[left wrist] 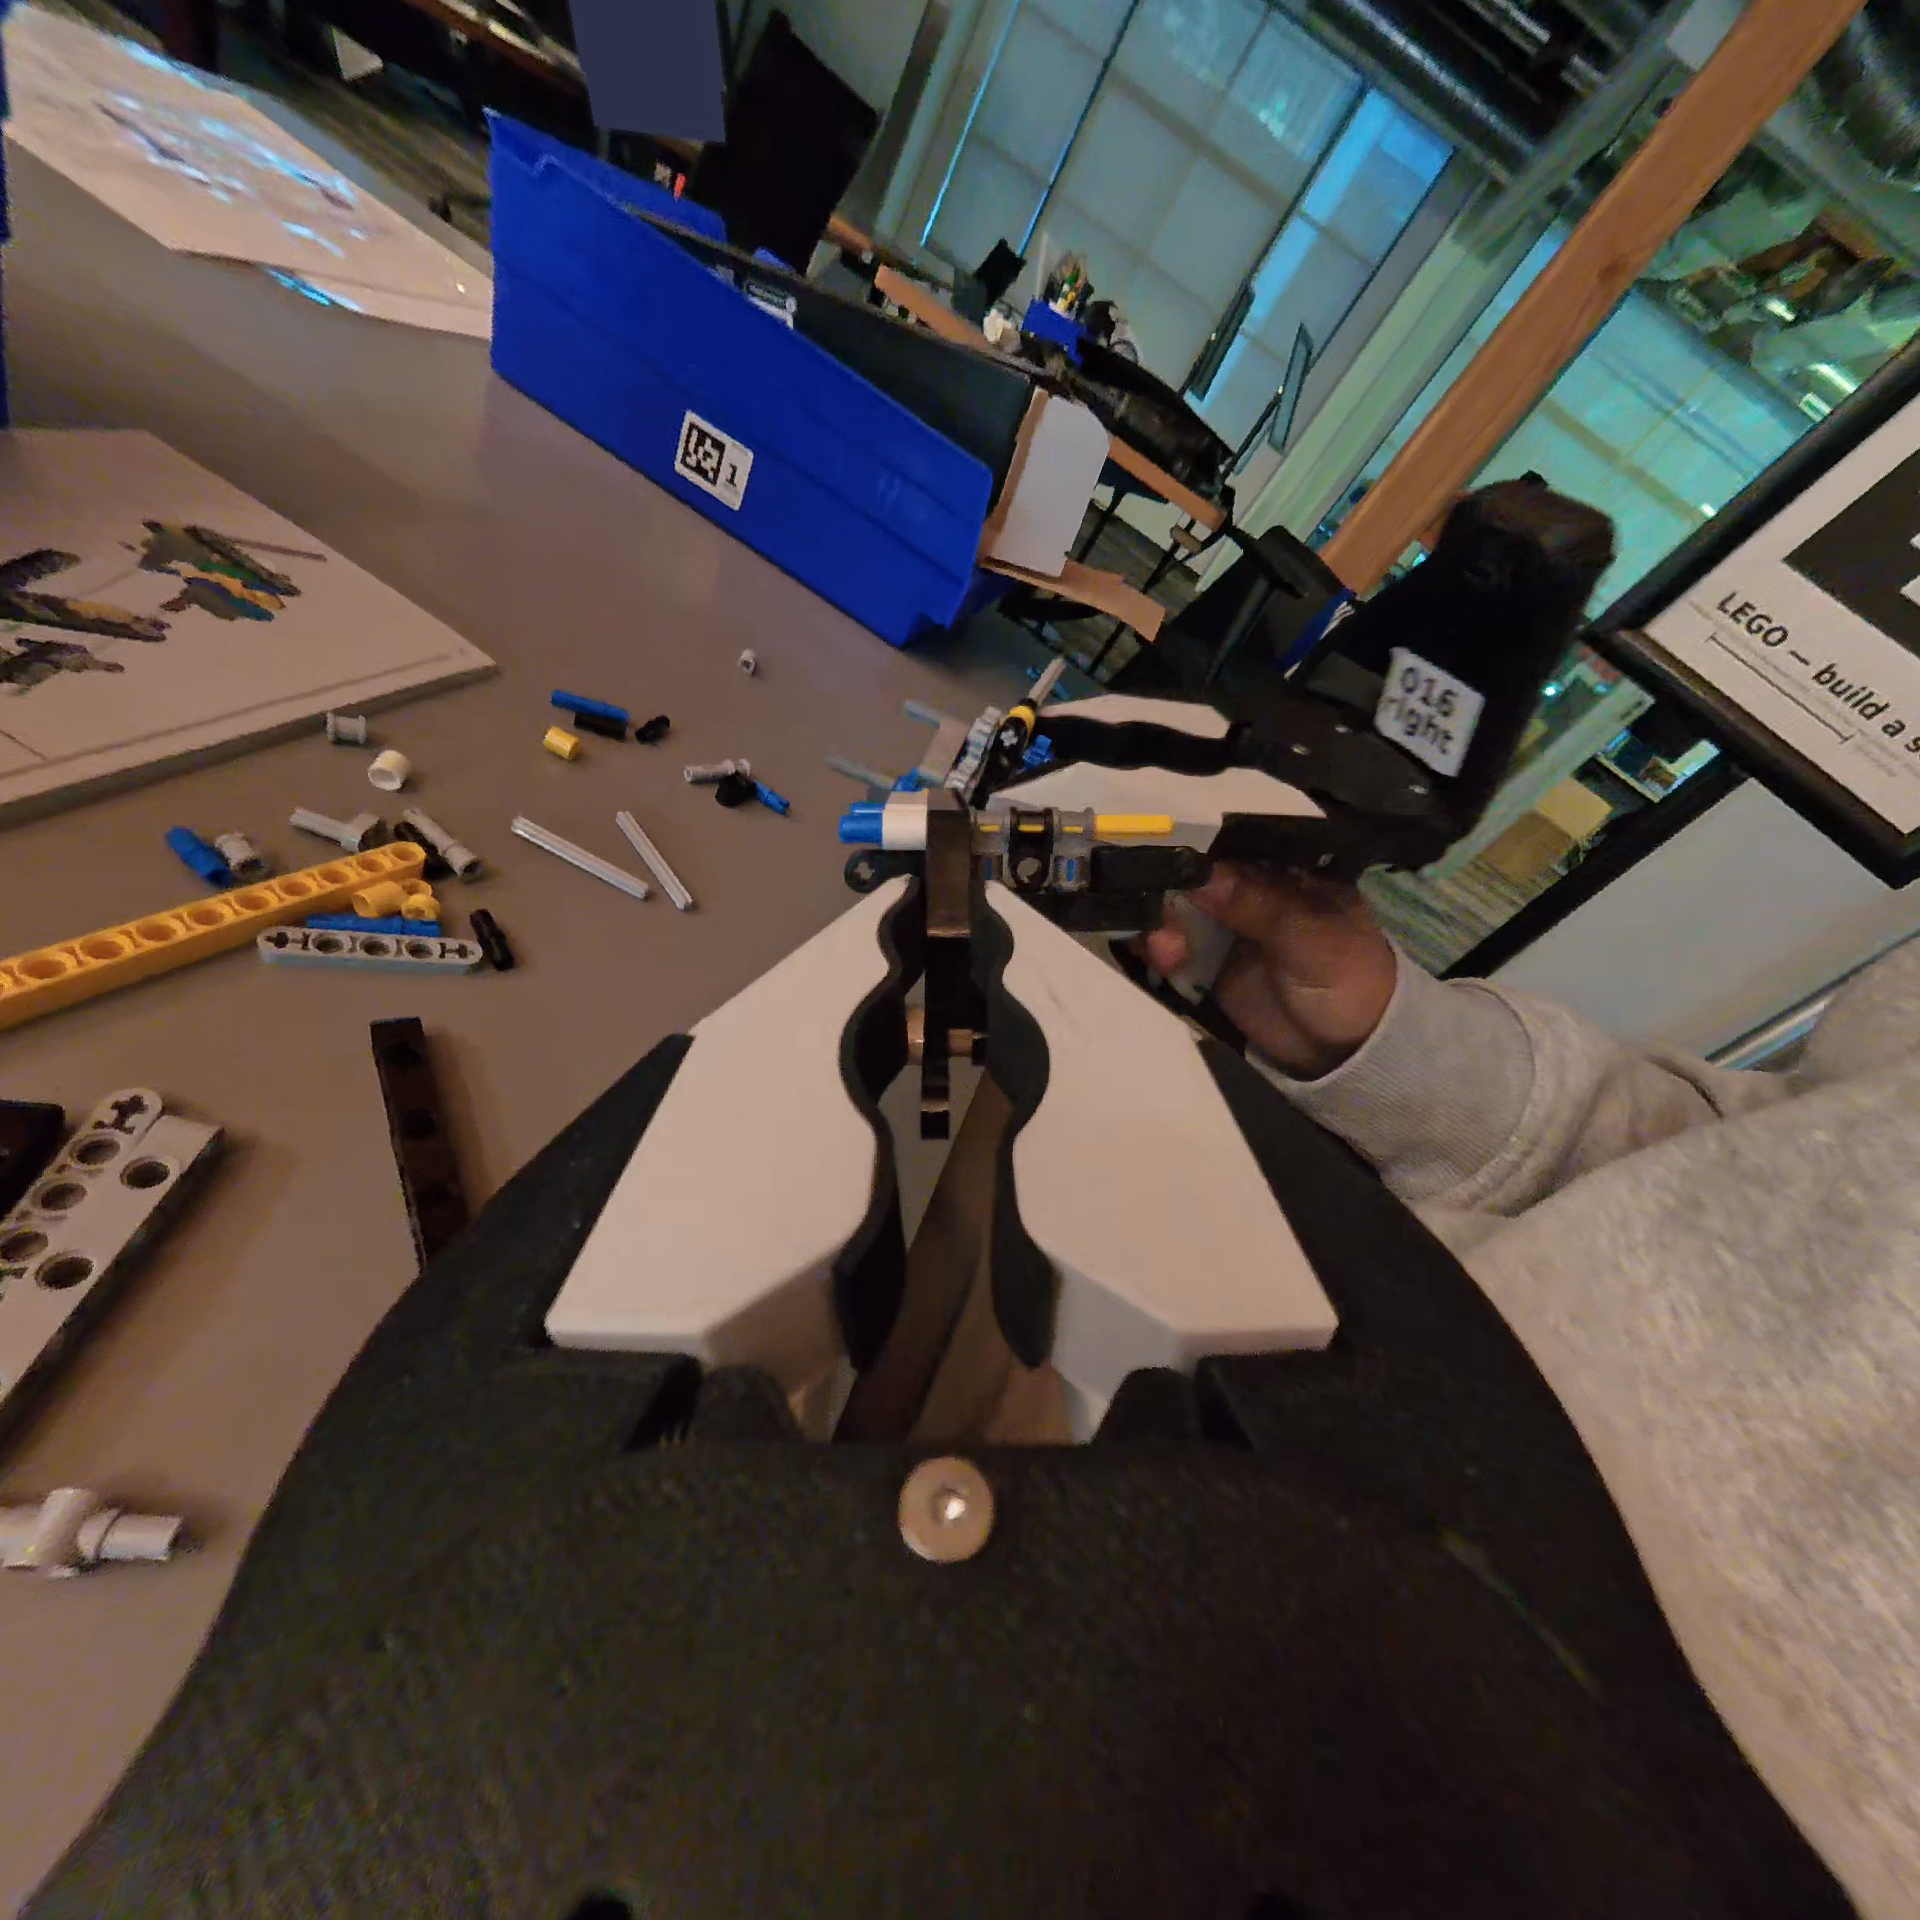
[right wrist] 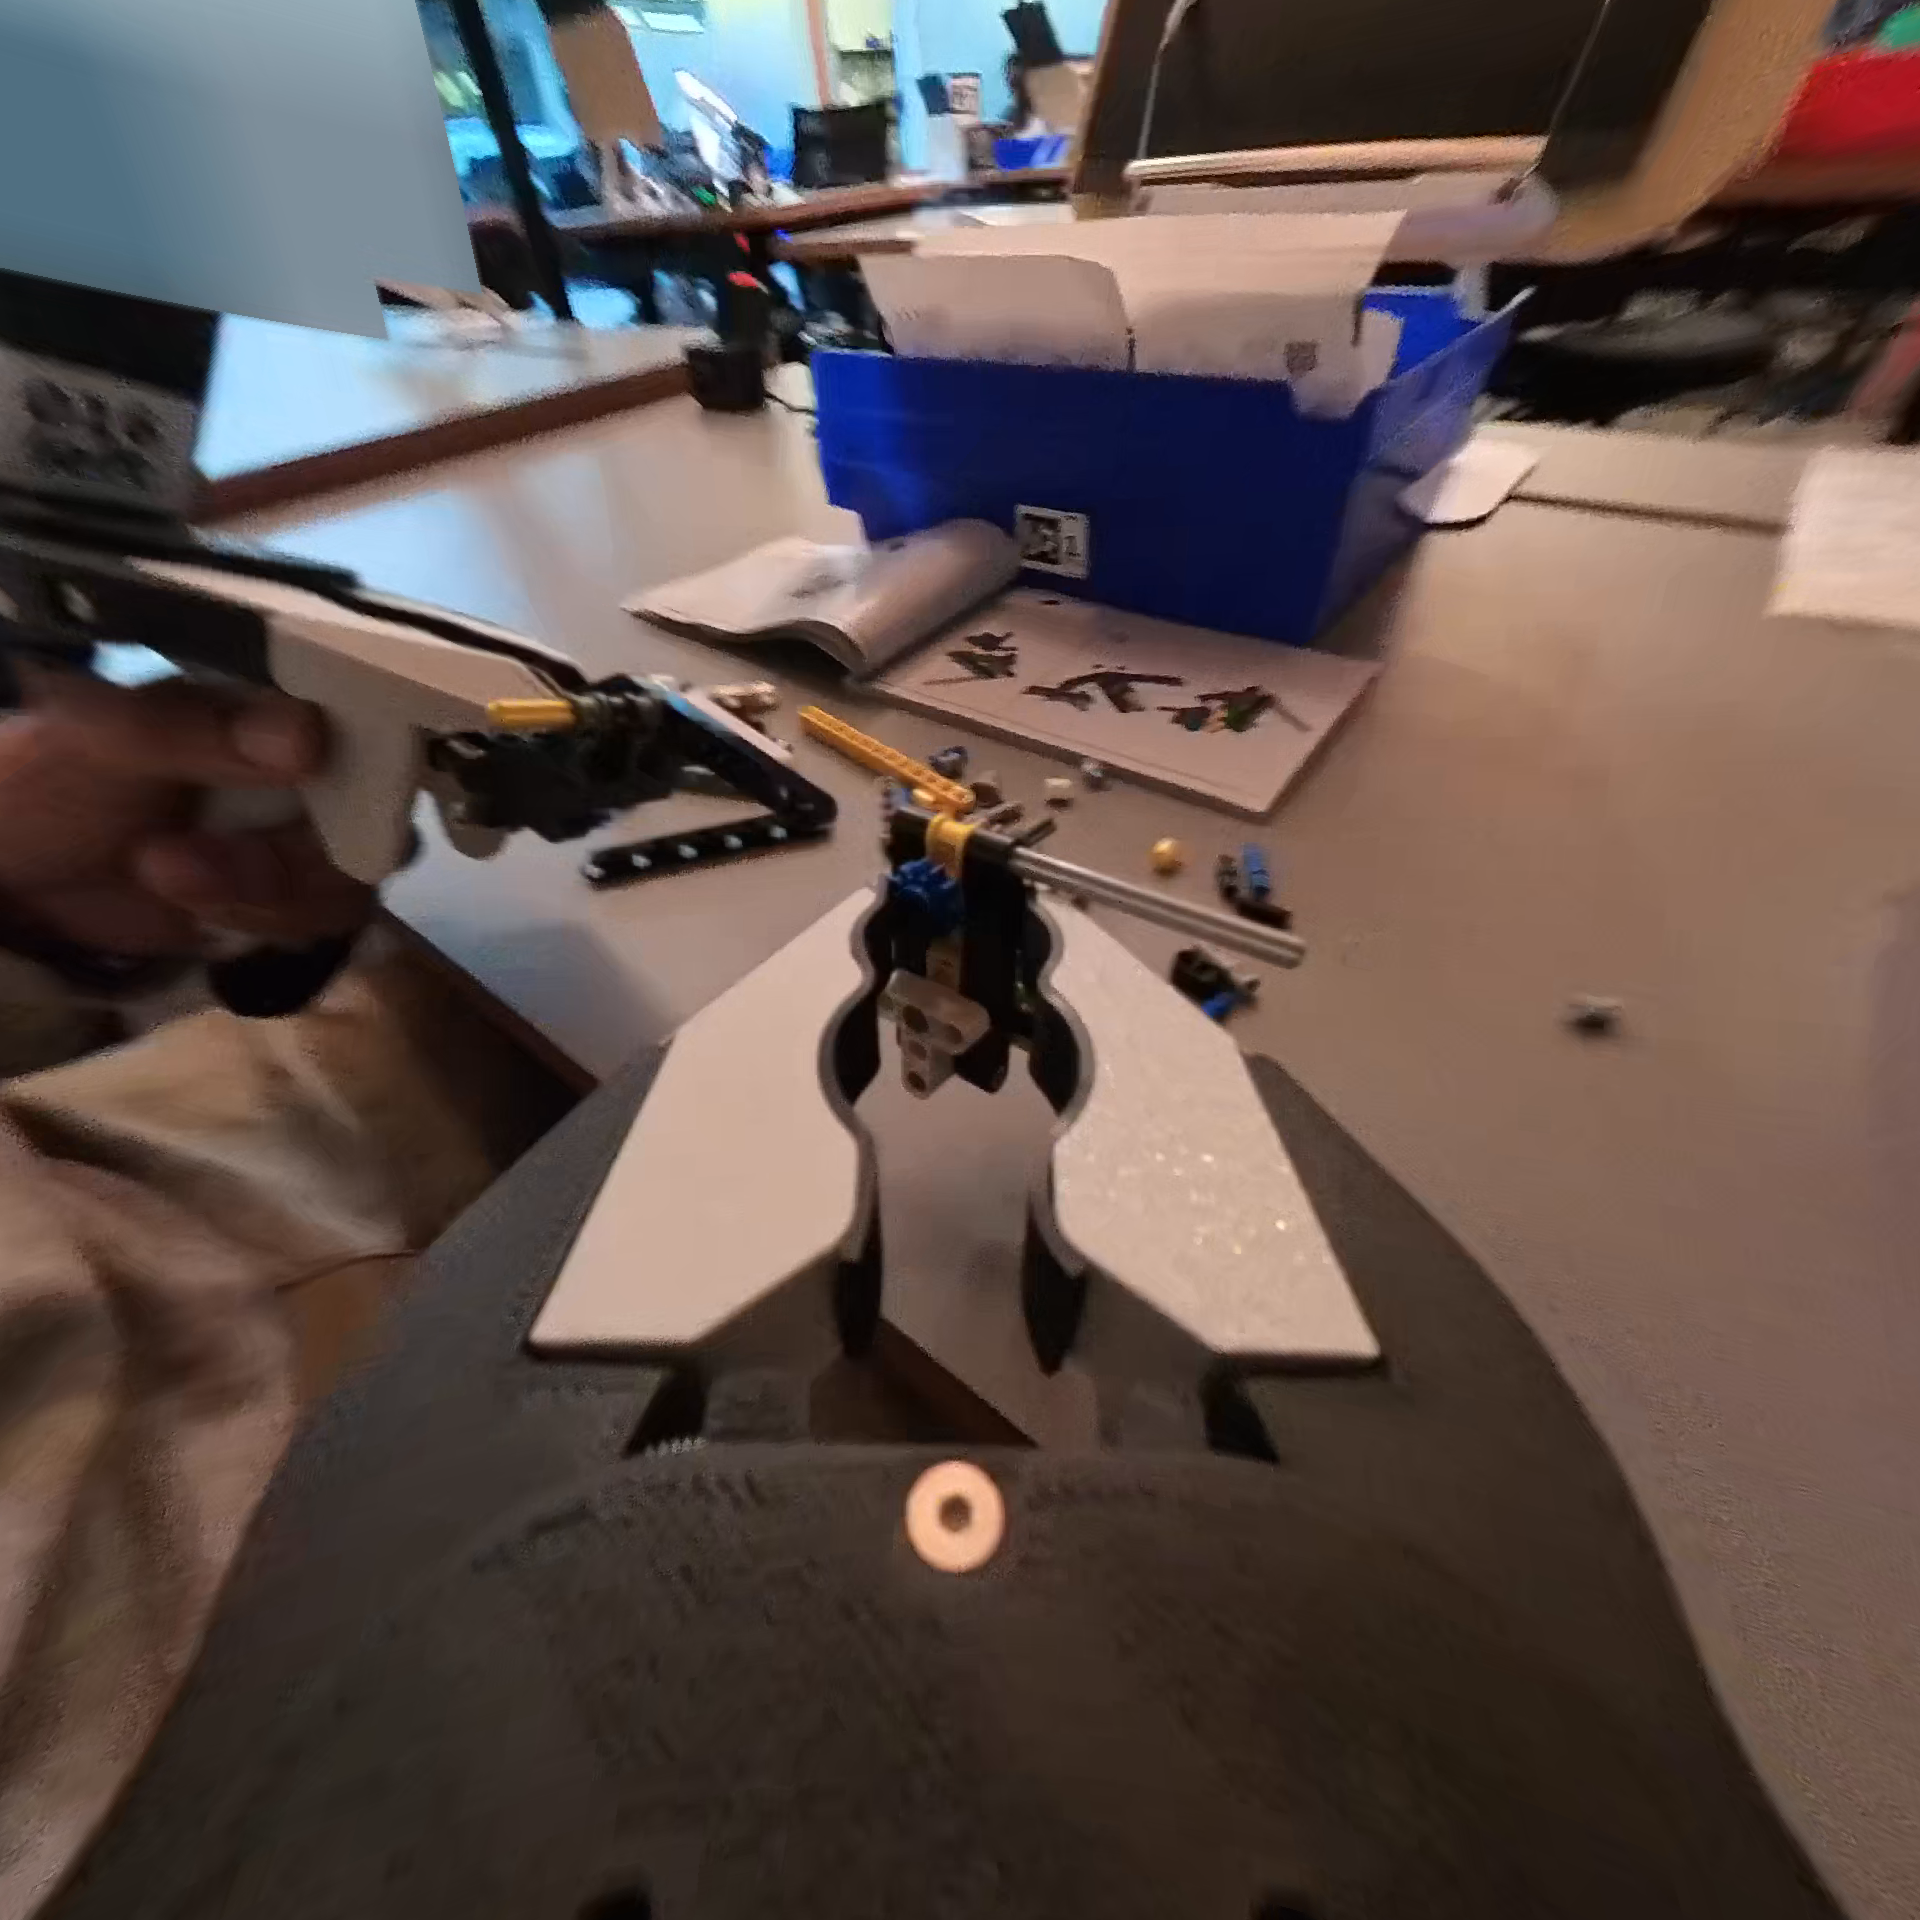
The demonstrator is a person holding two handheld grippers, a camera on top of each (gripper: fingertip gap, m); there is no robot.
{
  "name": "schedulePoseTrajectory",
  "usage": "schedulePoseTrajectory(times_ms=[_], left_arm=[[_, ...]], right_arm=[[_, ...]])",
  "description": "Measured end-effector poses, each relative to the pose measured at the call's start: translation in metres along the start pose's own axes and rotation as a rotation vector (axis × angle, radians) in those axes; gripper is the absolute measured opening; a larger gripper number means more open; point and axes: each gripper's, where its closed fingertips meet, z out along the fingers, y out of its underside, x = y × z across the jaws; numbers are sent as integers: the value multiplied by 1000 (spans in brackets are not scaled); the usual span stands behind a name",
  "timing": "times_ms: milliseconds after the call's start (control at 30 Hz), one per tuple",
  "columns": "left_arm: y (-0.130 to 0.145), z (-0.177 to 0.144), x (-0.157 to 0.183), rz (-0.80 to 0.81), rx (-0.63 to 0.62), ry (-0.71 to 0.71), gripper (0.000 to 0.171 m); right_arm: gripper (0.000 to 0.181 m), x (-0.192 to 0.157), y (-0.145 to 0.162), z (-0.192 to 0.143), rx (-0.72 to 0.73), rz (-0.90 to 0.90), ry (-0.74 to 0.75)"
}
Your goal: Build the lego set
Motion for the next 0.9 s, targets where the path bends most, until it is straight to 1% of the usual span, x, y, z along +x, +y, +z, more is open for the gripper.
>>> schedulePoseTrajectory(times_ms=[100,167,233,367,633,767,900], left_arm=[[-1,-1,1,3,11,11,4],[0,0,1,6,9,12,4],[2,1,0,6,0,14,5],[5,2,-1,3,-12,8,4],[12,6,-2,7,-52,-6,5],[14,7,2,3,-58,8,5],[15,9,4,6,-62,14,5]], right_arm=[[22,-6,0,2,39,168,-140],[22,-7,2,3,50,239,-182],[22,-10,11,6,14,258,-203],[22,-20,22,12,-44,181,-205],[23,-22,22,13,-47,100,-179],[32,-18,28,15,-96,38,-114],[33,-10,33,14,-144,-27,-8]])
